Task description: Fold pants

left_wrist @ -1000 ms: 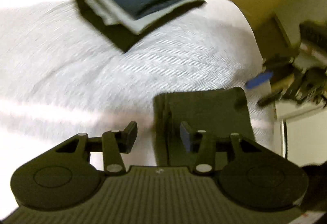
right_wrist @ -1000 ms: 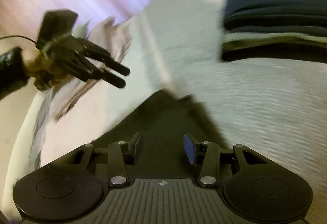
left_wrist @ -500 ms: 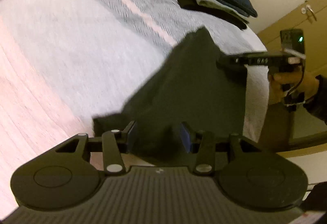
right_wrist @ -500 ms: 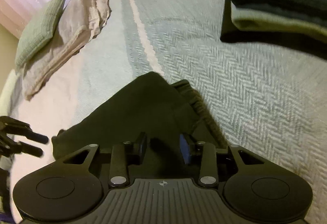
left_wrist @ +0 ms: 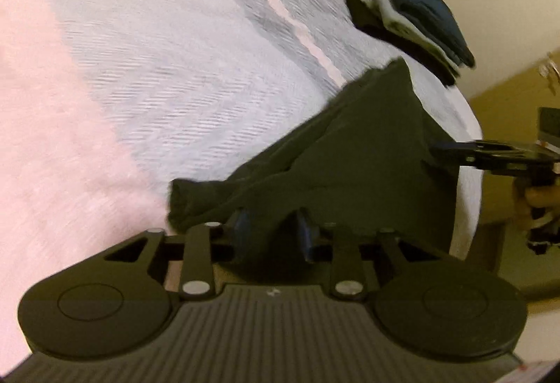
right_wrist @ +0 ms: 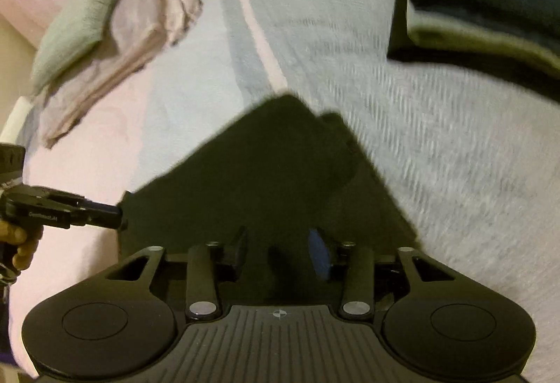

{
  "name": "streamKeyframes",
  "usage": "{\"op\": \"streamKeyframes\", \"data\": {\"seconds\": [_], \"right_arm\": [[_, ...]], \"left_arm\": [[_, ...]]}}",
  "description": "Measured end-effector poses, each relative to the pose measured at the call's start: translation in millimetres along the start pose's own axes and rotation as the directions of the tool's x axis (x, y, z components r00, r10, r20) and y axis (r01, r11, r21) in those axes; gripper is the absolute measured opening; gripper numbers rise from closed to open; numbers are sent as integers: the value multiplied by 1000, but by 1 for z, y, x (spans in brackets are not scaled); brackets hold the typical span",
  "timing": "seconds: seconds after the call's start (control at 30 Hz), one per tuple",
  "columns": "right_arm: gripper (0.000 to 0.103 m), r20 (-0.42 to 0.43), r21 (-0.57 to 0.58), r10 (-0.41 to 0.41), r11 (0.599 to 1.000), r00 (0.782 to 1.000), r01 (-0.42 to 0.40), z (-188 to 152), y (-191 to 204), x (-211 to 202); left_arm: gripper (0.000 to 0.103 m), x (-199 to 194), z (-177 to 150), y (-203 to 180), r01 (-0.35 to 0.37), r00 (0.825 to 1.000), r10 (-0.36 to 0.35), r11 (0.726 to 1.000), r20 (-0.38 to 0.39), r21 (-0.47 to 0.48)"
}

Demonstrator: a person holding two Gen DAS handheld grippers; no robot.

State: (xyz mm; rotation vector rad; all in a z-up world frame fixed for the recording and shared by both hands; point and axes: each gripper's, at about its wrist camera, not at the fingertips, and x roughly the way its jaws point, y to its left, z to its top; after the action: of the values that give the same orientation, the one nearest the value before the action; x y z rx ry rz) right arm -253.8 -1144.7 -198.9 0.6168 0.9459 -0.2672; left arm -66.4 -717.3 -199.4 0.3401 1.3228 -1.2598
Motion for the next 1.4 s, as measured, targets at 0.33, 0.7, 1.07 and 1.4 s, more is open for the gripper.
{"op": "streamKeyframes", "data": {"seconds": [0.33, 0.7, 1.07, 1.4], "right_arm": [[76, -141, 6, 160, 987, 977, -161, 29, -96, 7], [86, -306, 49, 351, 934, 885, -353, 41, -139, 80], [37, -354, 160, 475, 879, 805, -449, 49, -149, 94], [34, -284, 212, 430, 900, 857, -381, 29, -148, 48]], "left_arm": [[61, -43, -70, -41, -168, 971, 213, 932, 111, -320], [69, 18, -116, -82, -194, 953, 290, 809, 88, -555], [73, 29, -132, -59, -86, 966, 213, 803, 149, -590], [73, 47, -128, -43, 74, 982, 37, 829, 186, -554]]}}
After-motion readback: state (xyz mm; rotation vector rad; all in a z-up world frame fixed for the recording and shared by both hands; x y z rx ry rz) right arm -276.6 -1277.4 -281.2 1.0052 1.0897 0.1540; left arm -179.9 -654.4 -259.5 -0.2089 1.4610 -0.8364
